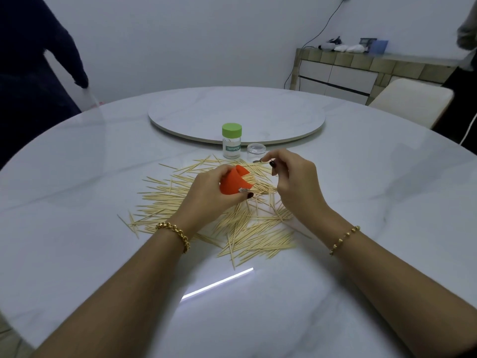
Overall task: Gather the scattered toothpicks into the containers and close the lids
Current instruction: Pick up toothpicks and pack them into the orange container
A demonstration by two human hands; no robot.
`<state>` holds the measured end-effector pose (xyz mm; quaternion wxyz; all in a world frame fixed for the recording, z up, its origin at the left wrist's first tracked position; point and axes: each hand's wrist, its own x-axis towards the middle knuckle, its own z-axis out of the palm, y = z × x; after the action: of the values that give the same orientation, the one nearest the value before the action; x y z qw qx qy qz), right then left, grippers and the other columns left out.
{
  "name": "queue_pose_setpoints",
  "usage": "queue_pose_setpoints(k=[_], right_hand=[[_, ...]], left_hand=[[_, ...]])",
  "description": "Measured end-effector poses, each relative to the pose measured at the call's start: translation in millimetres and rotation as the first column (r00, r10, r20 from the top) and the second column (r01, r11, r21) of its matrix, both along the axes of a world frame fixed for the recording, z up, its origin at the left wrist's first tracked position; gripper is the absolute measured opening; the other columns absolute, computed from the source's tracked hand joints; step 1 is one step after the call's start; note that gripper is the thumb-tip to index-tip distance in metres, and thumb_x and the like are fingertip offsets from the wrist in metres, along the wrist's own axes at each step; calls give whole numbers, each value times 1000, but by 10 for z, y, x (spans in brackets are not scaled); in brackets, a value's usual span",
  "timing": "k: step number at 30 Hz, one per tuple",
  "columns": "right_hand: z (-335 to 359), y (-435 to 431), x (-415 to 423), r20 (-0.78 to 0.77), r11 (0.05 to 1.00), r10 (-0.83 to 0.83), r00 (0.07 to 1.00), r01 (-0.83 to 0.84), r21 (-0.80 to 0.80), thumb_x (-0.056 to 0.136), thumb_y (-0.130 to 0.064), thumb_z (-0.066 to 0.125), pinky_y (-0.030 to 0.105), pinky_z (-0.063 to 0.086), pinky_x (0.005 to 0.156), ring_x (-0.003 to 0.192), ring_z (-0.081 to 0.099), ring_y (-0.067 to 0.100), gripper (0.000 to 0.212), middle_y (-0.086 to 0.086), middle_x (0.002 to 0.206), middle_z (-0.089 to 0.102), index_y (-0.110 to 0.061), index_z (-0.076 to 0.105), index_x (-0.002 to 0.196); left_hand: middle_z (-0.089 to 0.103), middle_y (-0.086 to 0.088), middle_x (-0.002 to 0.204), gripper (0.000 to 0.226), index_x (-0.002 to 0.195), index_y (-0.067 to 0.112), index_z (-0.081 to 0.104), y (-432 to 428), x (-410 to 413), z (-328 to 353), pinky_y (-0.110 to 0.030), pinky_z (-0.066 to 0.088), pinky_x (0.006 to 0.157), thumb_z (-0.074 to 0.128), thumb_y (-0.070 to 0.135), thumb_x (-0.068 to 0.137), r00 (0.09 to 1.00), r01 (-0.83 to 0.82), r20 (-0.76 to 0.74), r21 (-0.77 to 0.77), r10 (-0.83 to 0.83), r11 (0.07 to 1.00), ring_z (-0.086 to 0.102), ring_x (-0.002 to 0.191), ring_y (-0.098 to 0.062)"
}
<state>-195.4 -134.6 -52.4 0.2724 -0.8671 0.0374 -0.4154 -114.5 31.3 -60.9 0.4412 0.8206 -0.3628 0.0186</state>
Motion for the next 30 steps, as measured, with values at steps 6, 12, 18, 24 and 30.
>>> queue_pose_setpoints(k=[6, 12, 18, 24, 30], right_hand=[[81, 76, -34, 7, 848, 105, 994, -93, 521, 97, 3, 39, 19, 41, 53, 60, 50, 11, 35, -1, 66, 54, -21, 65, 98], [156, 54, -56, 119, 350, 183, 976, -178, 919, 98, 1, 42, 26, 56, 80, 81, 68, 18, 23, 5, 76, 66, -7, 64, 95], [162, 106, -63, 139, 386, 177, 974, -199, 901, 95, -3, 51, 31, 53, 91, 101, 67, 15, 12, 8, 99, 72, -7, 62, 98], [65, 172, -65, 95, 497, 301, 949, -241, 833, 95, -7, 54, 24, 51, 88, 99, 65, 4, 13, 0, 98, 74, -11, 65, 98], [-15, 190, -17, 40, 629, 354, 934, -270, 728, 99, -11, 48, 23, 53, 88, 108, 63, 7, 25, -1, 115, 68, -15, 66, 116]], left_hand=[[57, 9, 116, 61, 129, 22, 53, -12, -11, -4, -6, 40, 66, 76, 38, 75, 1000, 17, -16, 5, -17, 1000, 52, 104, -8], [56, 9, 116, 63, 129, 22, 53, -9, -12, -17, -7, 41, 66, 77, 40, 74, 999, 19, -29, 4, -19, 1000, 52, 104, -8], [56, 8, 119, 65, 131, 22, 52, -28, -23, -20, -8, 42, 69, 78, 40, 74, 999, 29, -35, 3, -29, 1000, 52, 107, -9], [61, 8, 114, 59, 125, 23, 56, -30, -42, -28, -7, 44, 69, 79, 40, 73, 999, 35, -21, -21, -36, 999, 56, 103, -9], [61, 10, 109, 55, 122, 23, 58, -8, -33, 7, -1, 42, 68, 78, 37, 74, 1000, 29, -11, -59, -30, 998, 56, 101, -7]])
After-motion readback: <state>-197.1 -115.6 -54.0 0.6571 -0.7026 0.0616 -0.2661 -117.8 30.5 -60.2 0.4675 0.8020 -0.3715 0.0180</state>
